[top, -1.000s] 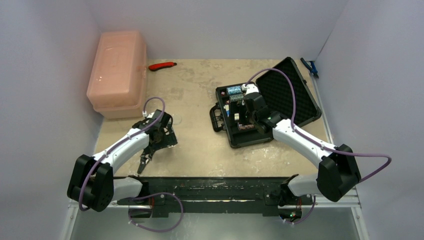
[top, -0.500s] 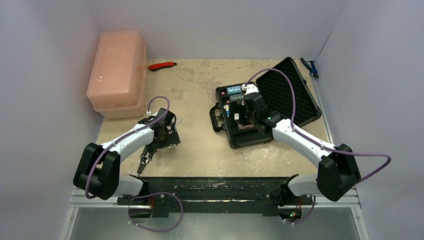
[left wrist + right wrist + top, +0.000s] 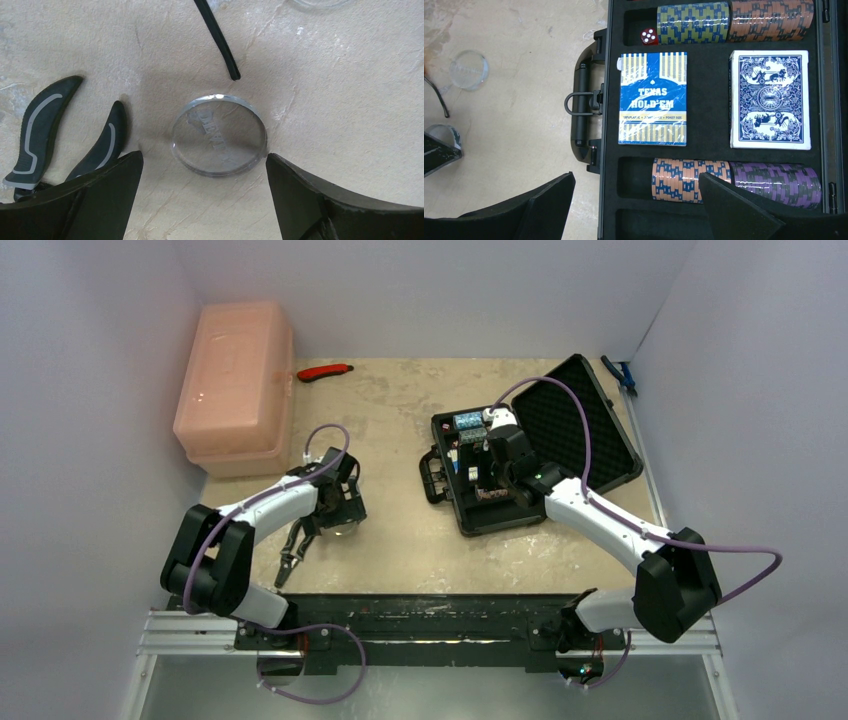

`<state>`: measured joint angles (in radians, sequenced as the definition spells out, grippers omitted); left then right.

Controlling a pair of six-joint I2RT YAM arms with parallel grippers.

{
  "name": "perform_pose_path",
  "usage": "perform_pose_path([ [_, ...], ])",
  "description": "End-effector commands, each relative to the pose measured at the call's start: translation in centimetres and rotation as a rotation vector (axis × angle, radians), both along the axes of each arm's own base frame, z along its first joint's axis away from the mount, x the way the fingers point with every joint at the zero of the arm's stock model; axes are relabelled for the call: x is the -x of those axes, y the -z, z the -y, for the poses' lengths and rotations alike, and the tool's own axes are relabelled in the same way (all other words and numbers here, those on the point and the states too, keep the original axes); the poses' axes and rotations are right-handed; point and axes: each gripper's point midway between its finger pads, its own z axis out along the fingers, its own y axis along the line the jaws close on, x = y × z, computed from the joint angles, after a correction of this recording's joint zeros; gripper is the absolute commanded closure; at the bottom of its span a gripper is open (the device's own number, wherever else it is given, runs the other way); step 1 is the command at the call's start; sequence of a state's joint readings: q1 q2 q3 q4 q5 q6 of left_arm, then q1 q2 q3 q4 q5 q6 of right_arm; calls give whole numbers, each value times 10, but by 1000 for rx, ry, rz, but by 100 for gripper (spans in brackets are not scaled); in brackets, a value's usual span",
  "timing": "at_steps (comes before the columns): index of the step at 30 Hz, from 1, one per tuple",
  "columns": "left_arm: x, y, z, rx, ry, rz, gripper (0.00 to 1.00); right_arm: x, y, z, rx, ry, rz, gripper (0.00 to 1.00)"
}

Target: Pack up texas hold em set

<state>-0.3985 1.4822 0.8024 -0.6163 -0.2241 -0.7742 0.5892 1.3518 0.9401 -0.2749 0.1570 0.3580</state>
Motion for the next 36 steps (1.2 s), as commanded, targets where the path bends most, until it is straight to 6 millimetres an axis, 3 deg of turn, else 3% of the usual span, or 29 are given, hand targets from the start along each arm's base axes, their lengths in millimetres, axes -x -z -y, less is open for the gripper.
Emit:
perform_pose_path([
  [1, -17, -11, 7, 3, 19, 51, 7, -2, -8, -5, -30, -15, 29, 1],
  [10, -21, -11, 8, -21, 42, 49, 14, -1, -8, -5, -29, -17, 28, 1],
  [26, -26, -11, 20, 14, 72, 36, 35, -1, -9, -5, -30, -21, 31, 1],
  [36, -24, -3, 29, 34, 92, 20, 40, 0, -11, -4, -28, -17, 36, 1],
])
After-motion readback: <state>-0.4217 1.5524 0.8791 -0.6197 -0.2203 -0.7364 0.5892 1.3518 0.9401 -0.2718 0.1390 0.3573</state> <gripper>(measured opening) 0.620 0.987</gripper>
